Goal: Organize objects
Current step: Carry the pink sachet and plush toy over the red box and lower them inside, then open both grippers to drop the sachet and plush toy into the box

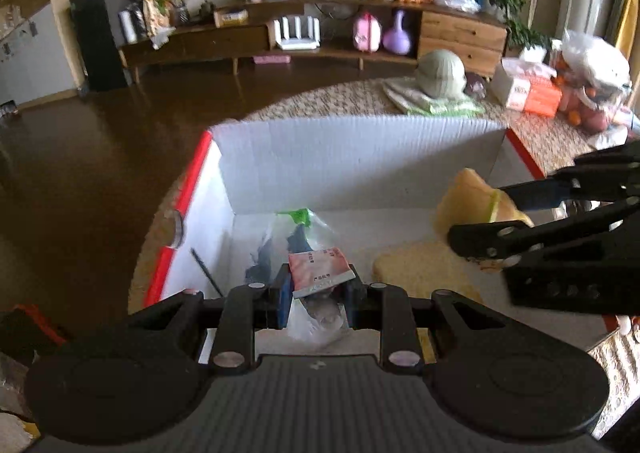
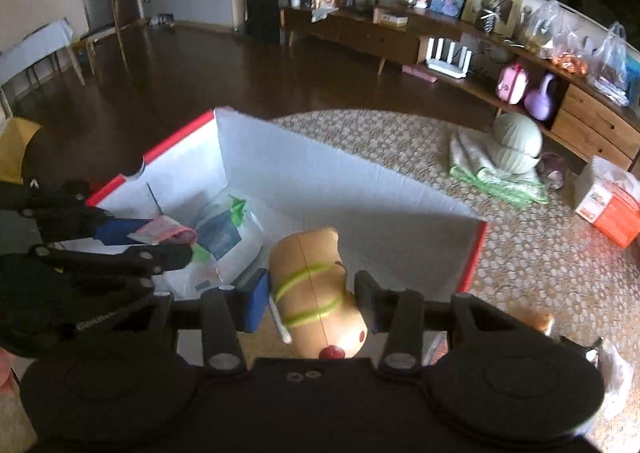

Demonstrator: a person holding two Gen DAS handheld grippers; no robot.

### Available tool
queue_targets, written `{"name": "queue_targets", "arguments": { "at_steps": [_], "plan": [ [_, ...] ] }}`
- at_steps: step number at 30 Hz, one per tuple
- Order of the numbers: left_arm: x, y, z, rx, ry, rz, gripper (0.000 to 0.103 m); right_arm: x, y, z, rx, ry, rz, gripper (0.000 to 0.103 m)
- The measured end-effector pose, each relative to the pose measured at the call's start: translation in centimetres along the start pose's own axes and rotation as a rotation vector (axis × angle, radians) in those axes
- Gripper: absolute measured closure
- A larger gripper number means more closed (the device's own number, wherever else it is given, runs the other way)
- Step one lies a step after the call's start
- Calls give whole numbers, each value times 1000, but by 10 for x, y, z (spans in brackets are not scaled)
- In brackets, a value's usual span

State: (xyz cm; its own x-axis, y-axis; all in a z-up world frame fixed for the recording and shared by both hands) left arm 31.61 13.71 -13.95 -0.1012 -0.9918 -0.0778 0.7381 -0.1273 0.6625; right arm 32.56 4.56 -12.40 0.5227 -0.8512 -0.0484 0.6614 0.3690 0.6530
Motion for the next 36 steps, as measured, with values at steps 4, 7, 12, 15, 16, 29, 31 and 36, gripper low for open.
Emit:
{"name": "queue_targets", "arguments": {
  "at_steps": [4,7,12,15,16,29,31,36],
  "plan": [
    [4,-4,-15,-43,-6,-27,78,-4,-9,-13,-37,9,23,58],
    [4,-8,-24,-68,-13,-26,79,-8,-15,-18,-57,15,28,57],
    [5,-13,-30,-89,-27,-27,78,-15,-21,-23,-74,16,55,56],
    [6,-15,-32,-93,-30,-30,78,-16,-22,-22,-77,20,52,55],
    [5,-16,-32,-94,-30,-30,78,-16,-22,-22,-78,23,54,55],
    [-1,-24,-29,-95,-20,12,72,-14,-24,-11,-61,34,76,39],
    [0,-24,-27,-88,-21,19,71,-13,-26,-8,-56,41,72,39],
    [2,-24,-16,-62,-30,25,34,-10,-26,7,-27,60,62,33]
  ]
}}
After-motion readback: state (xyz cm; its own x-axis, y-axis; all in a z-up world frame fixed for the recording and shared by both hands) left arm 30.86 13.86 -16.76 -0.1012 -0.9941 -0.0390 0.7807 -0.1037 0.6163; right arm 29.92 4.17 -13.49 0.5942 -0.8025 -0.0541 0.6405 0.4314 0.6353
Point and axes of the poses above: each gripper's, at about its wrist camera, not at the fingertips, and z roughly against the way its jaws point, x to its right, y to its top, the point moved 10 cm from there along -z, roughly the way its jaws point, and after that the axes turned 3 degrees about y, right-handed, at the moved point
